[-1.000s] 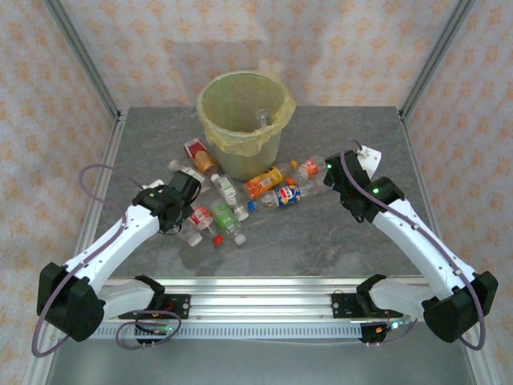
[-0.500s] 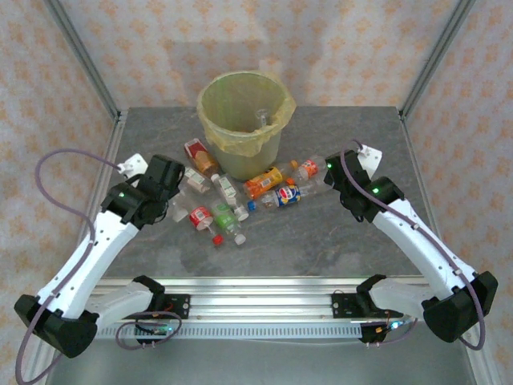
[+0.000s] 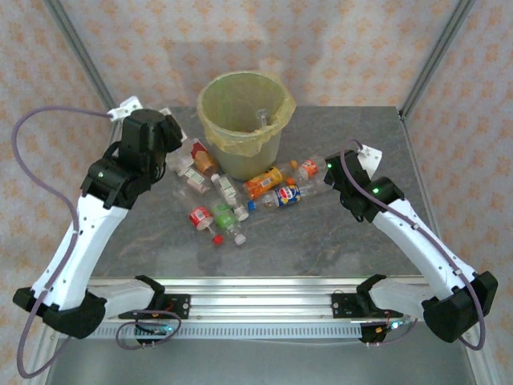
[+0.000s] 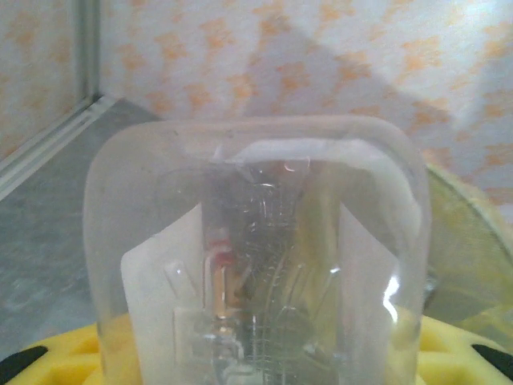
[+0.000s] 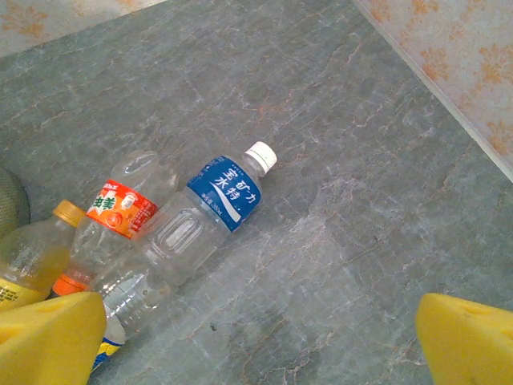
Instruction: Put the plastic bottles in the bin
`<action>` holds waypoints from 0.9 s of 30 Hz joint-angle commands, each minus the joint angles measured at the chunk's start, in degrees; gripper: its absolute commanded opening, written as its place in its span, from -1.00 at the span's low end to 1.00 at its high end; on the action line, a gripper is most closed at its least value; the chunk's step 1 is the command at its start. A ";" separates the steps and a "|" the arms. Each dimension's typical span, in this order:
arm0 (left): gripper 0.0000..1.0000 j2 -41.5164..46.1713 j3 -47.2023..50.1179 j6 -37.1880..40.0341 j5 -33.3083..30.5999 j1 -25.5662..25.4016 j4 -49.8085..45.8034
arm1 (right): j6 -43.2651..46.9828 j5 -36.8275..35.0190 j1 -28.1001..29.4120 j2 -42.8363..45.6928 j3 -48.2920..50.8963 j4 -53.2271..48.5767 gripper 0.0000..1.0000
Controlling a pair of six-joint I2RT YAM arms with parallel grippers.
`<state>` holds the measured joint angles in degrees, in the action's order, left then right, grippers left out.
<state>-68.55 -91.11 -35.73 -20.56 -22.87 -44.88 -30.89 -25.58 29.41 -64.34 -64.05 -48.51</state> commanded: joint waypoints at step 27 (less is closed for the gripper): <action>-0.55 -46.84 -57.17 36.53 22.32 -3.40 -4.63 | -2.57 -0.92 -0.38 3.36 -0.11 -3.08 0.98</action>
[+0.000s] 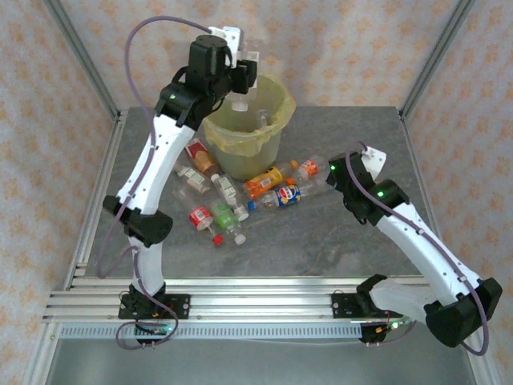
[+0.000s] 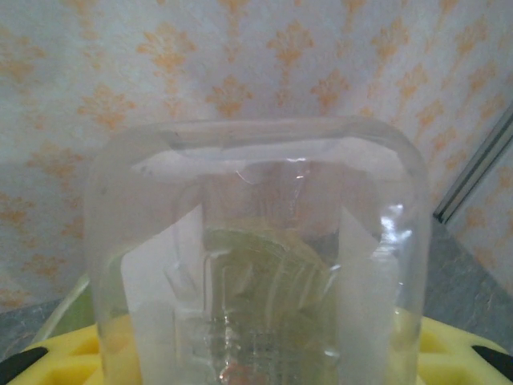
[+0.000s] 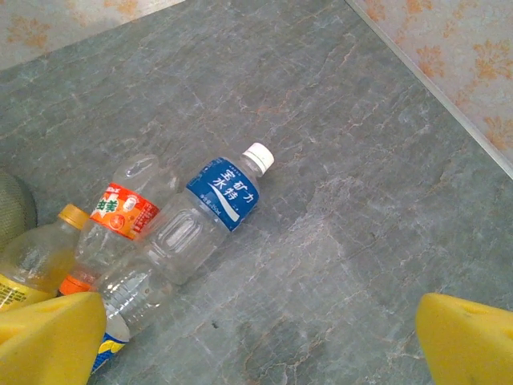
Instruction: Put the plastic bottles in the bin
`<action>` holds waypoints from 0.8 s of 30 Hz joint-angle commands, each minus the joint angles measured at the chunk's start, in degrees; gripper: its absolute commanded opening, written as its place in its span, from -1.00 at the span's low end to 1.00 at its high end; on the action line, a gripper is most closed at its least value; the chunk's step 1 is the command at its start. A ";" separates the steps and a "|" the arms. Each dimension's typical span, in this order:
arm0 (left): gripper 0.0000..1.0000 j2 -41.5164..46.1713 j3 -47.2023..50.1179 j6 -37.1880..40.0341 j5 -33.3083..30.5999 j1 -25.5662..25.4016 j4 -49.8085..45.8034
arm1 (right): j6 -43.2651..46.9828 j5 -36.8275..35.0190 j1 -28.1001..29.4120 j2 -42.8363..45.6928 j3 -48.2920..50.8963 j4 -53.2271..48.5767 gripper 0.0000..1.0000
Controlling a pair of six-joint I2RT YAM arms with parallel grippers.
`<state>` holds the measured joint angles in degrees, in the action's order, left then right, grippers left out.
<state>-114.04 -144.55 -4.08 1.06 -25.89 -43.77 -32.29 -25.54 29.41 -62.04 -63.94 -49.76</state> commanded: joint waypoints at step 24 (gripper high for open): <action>-0.54 -11.74 -4.37 23.62 -13.04 -0.39 -9.56 | -1.93 1.45 -0.33 -1.29 -1.47 -2.01 0.98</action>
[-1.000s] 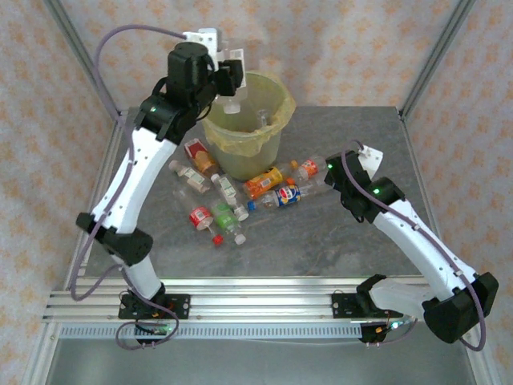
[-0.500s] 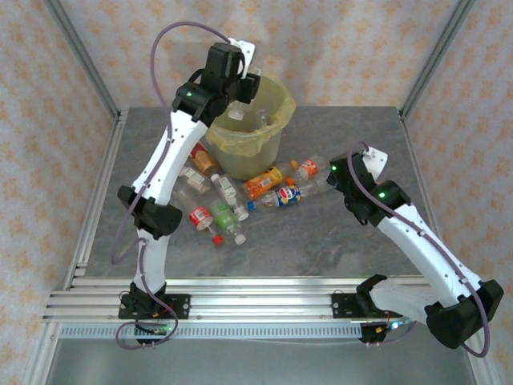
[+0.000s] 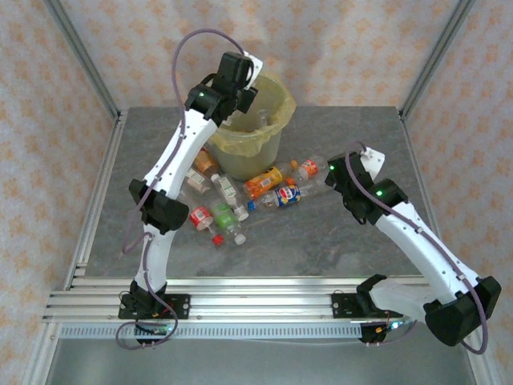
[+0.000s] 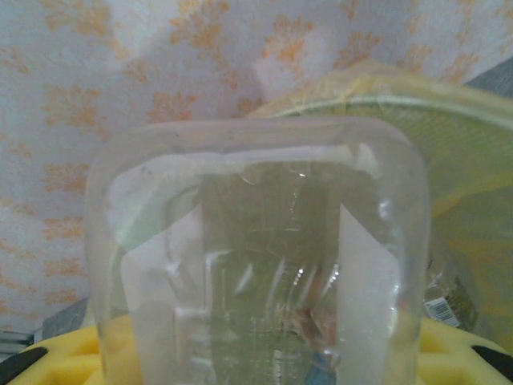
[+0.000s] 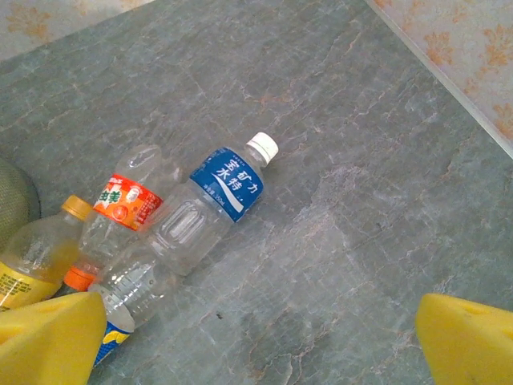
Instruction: Put the plastic bottles in the bin
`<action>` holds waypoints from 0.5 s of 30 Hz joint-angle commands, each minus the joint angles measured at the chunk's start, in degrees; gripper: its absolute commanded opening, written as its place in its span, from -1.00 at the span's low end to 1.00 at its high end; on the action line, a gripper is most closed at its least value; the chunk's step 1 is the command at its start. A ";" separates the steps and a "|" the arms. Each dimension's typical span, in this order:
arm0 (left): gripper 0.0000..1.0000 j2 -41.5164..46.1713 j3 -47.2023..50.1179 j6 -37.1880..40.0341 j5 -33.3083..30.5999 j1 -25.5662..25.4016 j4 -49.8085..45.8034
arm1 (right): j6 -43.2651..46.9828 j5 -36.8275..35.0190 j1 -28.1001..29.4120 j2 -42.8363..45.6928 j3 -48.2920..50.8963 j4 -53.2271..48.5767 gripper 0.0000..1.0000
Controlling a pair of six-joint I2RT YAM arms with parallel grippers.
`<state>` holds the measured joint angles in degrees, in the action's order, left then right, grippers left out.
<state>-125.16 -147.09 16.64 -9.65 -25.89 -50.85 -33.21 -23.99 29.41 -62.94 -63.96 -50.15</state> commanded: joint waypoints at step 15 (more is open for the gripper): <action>-0.05 -7.11 -1.99 6.88 -6.09 -1.48 -5.30 | -1.01 -0.18 -0.38 -1.13 -2.40 -2.12 0.98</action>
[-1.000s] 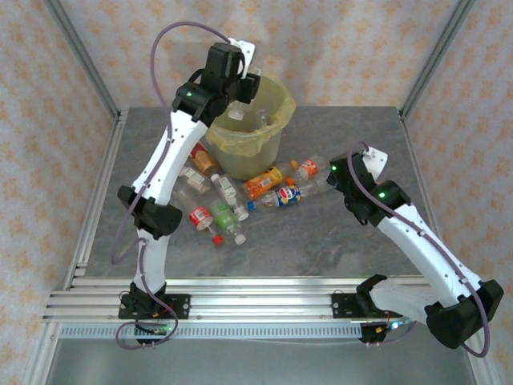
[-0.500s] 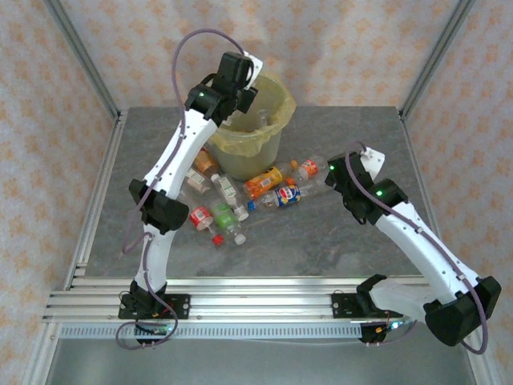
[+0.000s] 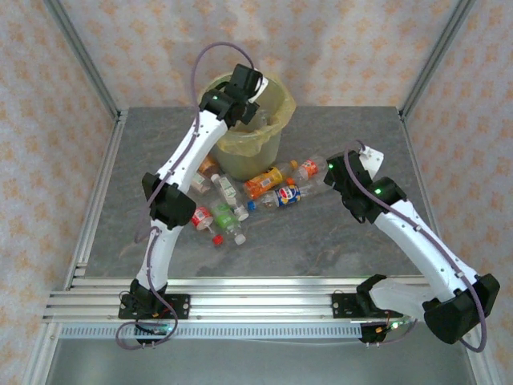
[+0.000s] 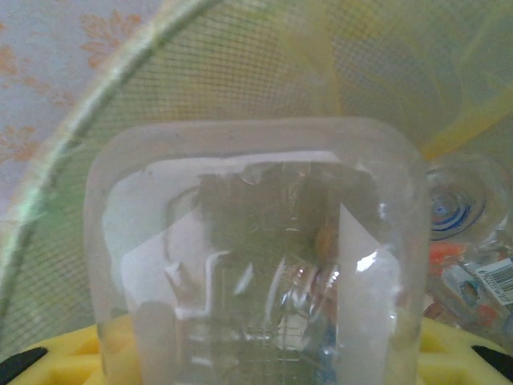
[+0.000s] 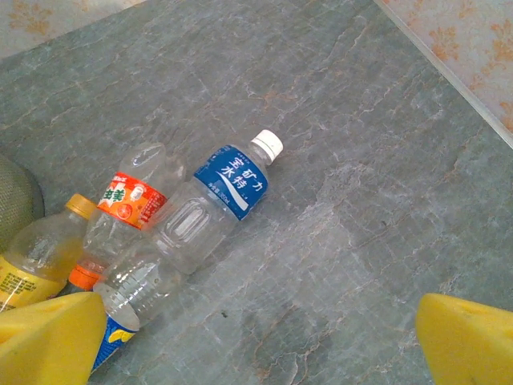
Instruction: Put the plastic bottles in the bin
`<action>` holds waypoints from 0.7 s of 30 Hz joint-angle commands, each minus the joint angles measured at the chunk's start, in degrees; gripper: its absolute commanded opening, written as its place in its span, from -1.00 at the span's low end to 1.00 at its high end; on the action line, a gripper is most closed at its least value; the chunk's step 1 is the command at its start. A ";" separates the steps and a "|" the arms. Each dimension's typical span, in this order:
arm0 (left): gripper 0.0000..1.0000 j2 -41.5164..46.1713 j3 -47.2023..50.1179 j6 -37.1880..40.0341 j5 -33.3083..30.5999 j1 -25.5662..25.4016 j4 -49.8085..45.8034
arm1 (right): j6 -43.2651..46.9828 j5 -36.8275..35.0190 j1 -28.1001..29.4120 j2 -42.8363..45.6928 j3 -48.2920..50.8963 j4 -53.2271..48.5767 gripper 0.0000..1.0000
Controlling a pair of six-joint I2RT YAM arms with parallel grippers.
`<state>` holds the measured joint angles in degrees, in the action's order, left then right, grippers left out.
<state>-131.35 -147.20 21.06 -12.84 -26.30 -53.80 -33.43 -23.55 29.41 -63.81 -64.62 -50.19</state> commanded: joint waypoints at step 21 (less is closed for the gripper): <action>0.90 7.37 -5.29 -5.23 3.54 -1.90 0.59 | -1.14 -1.05 -0.40 0.19 -0.81 -2.45 0.98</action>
<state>-130.52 -150.28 19.18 -11.16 -28.10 -54.46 -33.69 -23.55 29.41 -63.92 -64.62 -50.72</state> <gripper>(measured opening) 0.951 0.992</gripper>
